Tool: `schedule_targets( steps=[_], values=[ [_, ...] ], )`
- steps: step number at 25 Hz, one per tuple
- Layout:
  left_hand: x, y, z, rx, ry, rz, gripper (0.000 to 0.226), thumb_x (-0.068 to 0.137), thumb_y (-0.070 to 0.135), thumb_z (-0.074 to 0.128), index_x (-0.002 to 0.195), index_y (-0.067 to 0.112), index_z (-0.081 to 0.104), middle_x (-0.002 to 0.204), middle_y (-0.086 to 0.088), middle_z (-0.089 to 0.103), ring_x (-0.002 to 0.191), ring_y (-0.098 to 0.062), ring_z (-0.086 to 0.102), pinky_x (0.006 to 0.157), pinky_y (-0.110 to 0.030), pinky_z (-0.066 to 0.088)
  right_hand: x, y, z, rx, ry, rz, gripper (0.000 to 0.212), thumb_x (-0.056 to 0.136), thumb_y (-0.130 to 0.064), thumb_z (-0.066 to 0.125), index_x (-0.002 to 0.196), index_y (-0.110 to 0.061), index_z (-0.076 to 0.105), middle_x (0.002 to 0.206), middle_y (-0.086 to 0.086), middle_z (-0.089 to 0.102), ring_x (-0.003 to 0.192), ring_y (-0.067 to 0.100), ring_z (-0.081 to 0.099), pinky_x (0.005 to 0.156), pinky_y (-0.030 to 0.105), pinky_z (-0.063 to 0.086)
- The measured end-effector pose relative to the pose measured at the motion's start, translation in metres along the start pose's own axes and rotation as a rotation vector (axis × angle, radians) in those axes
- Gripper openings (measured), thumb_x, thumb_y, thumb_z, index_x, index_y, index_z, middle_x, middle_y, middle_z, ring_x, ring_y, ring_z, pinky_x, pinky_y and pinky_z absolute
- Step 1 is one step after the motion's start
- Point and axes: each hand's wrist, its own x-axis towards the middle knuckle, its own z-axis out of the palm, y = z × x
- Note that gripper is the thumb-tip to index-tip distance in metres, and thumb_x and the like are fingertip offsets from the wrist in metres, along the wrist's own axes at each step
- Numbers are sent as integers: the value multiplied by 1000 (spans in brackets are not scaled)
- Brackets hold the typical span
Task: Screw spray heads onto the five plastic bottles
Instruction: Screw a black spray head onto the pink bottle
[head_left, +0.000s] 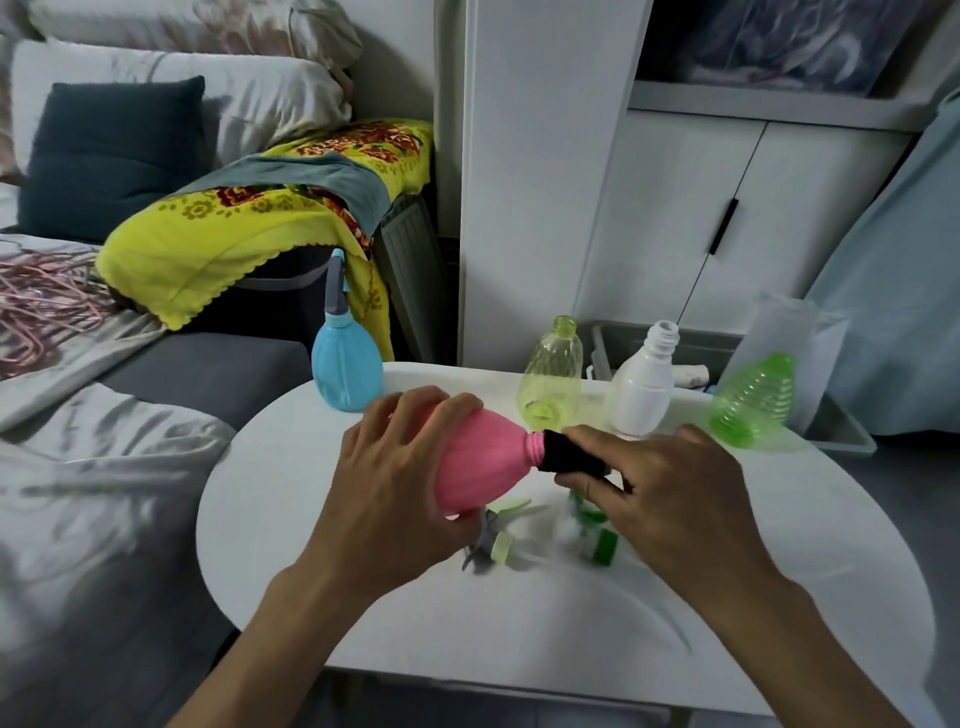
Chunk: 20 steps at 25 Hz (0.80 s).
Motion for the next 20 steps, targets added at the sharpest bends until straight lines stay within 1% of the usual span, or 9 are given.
schedule_targets(
  steps=[2, 4, 6, 8, 10, 12, 14, 17, 20],
  values=[
    [0, -1, -3, 2, -14, 19, 91, 55, 47, 83, 135, 26, 44, 132, -2, 55, 118, -30, 49, 88, -47, 51, 0, 2, 1, -14, 4, -55, 33, 79, -42, 69, 103, -22, 74, 81, 1, 67, 73, 28, 57, 66, 34, 33],
    [0, -2, -5, 6, -29, 37, 91, 56, 49, 83, 136, 25, 47, 132, -2, 55, 118, -29, 49, 87, -47, 51, 0, 5, 3, 73, -21, -94, 34, 83, -41, 67, 110, -21, 72, 111, 4, 67, 104, 30, 56, 85, 39, 36],
    [0, -1, -7, -25, -34, 30, 92, 55, 50, 83, 136, 24, 49, 132, -2, 55, 117, -28, 50, 86, -45, 52, -1, 4, 3, 341, -97, -76, 34, 90, -40, 60, 119, -22, 66, 121, -2, 65, 119, 18, 50, 99, 32, 33],
    [-1, -1, -8, -40, -41, 31, 92, 55, 51, 82, 136, 24, 48, 132, -2, 55, 116, -28, 50, 85, -45, 52, -5, -3, 4, 651, -217, 45, 33, 93, -42, 55, 125, -32, 55, 120, -15, 61, 117, 4, 49, 98, 18, 35],
    [-1, 0, -9, -53, -63, 39, 91, 55, 52, 82, 135, 26, 47, 132, 0, 55, 116, -27, 50, 85, -45, 53, -9, -9, 7, 796, -284, 153, 35, 89, -42, 62, 121, -39, 49, 118, -18, 59, 112, 5, 55, 92, 16, 42],
    [-2, 1, -10, -56, -72, 43, 90, 55, 54, 80, 134, 29, 46, 130, 2, 55, 115, -25, 49, 84, -44, 53, -9, -11, 8, 787, -248, 145, 34, 87, -34, 67, 117, -30, 52, 112, -8, 60, 106, 13, 59, 89, 24, 47],
    [-3, 2, -9, -40, -72, 49, 89, 54, 56, 75, 133, 31, 43, 128, 2, 55, 113, -26, 50, 84, -45, 52, -5, -11, 7, 683, -201, 49, 30, 87, -26, 67, 115, -18, 57, 110, -1, 60, 101, 17, 57, 86, 29, 47],
    [-4, 2, -8, -13, -95, 69, 90, 52, 59, 73, 132, 33, 39, 128, -1, 57, 112, -29, 53, 85, -47, 52, -3, -10, 6, 467, -173, -121, 27, 84, -18, 68, 109, -10, 62, 108, 6, 63, 98, 16, 50, 84, 31, 39],
    [-4, 1, -9, -12, -83, 73, 92, 52, 57, 75, 132, 32, 39, 129, -2, 58, 113, -30, 54, 85, -48, 53, -2, -13, 7, 480, -171, -112, 27, 83, -17, 68, 108, -9, 63, 108, 6, 64, 98, 13, 49, 84, 27, 39]
  ],
)
